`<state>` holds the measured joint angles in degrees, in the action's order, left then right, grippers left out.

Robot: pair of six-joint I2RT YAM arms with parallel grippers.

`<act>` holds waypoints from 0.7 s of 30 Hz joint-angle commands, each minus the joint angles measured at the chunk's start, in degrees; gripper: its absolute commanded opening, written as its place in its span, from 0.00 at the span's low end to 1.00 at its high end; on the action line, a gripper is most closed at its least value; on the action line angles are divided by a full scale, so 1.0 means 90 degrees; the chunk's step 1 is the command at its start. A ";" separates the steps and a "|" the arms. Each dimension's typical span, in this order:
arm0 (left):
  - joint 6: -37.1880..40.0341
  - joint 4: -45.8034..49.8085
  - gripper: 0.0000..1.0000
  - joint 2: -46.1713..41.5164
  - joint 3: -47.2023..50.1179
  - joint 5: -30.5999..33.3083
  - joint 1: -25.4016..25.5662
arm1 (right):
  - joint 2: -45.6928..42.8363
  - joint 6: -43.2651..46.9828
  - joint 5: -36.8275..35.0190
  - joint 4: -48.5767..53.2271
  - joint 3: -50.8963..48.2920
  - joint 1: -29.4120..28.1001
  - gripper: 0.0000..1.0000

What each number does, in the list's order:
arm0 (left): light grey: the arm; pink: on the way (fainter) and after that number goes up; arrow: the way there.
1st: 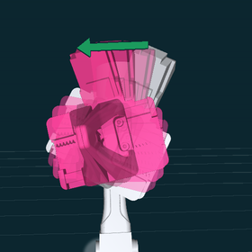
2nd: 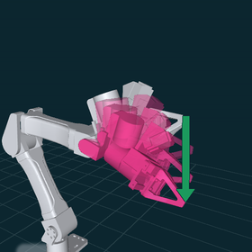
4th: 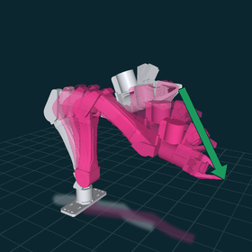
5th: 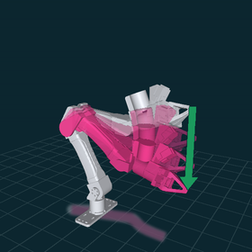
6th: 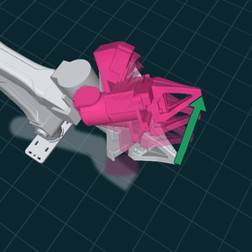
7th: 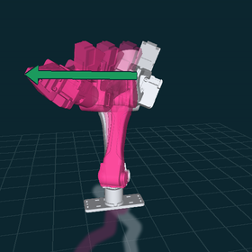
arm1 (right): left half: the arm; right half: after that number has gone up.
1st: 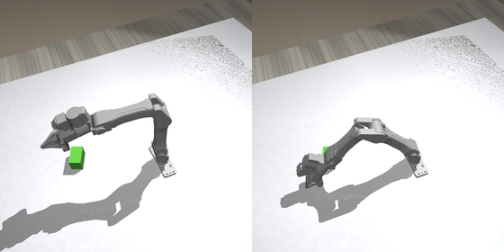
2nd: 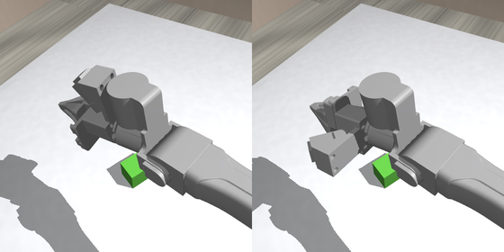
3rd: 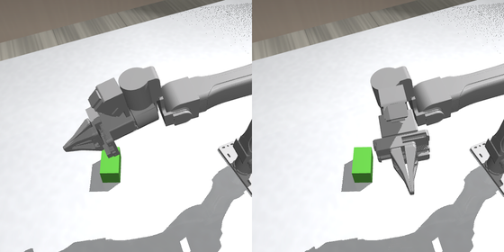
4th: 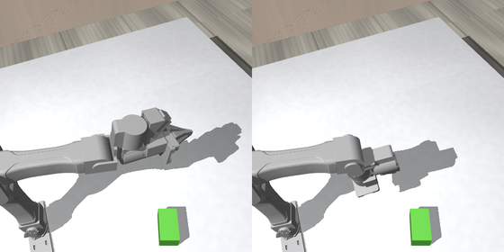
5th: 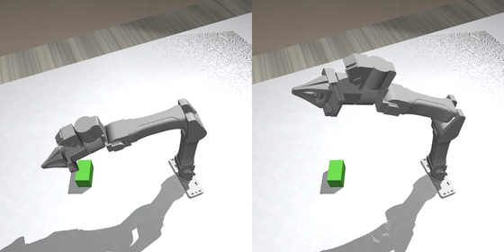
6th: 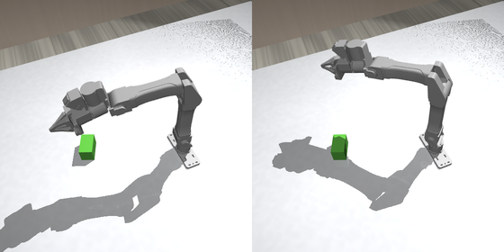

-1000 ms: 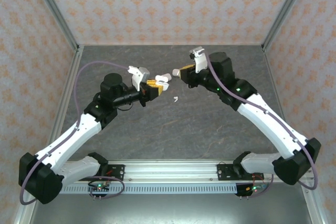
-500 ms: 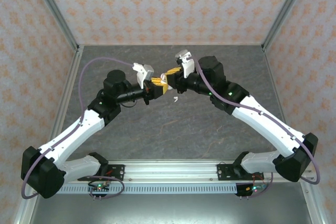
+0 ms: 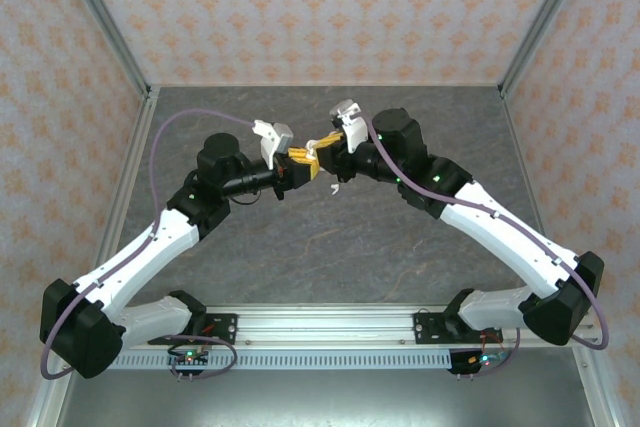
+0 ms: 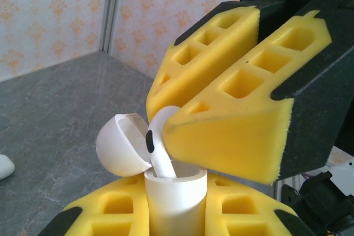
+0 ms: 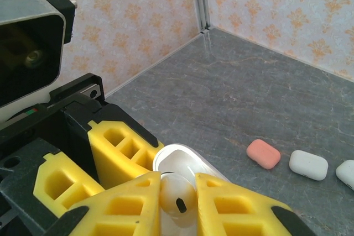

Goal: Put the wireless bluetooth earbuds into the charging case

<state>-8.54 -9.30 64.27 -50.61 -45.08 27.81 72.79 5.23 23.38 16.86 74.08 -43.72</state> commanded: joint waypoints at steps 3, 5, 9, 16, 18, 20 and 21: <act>0.0120 -0.0213 0.00 -0.0144 -0.0148 -0.0142 0.0068 | 0.0031 -0.0021 0.0377 0.0056 0.0240 -0.0018 0.20; 0.0124 -0.0226 0.00 -0.0159 -0.0138 -0.0138 0.0065 | 0.0098 -0.0089 0.0553 0.0119 0.0314 -0.0015 0.21; 0.0143 -0.0341 0.00 -0.0236 -0.0066 -0.0157 0.0064 | 0.0143 -0.0359 0.0870 0.0276 0.0520 0.0080 0.28; 0.0310 -0.0471 0.00 -0.0400 0.0069 -0.0095 0.0082 | 0.0095 -0.1077 0.1611 0.0447 0.1129 0.0602 0.48; 0.0381 -0.0444 0.00 -0.0431 0.0105 -0.0029 0.0101 | 0.0049 -0.1193 0.1574 0.0490 0.1320 0.0715 0.52; 0.0483 -0.0305 0.00 -0.0475 0.0124 0.0080 0.0123 | 0.0005 -0.1377 0.1494 0.0475 0.1436 0.0862 0.54; 0.0516 -0.0254 0.00 -0.0505 0.0133 0.0119 0.0132 | 0.0001 -0.1464 0.1405 0.0496 0.1463 0.0926 0.54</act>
<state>-6.22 -10.46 61.21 -49.98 -44.84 28.23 74.26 -4.60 35.27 20.69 85.12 -36.64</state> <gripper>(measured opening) 0.187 0.539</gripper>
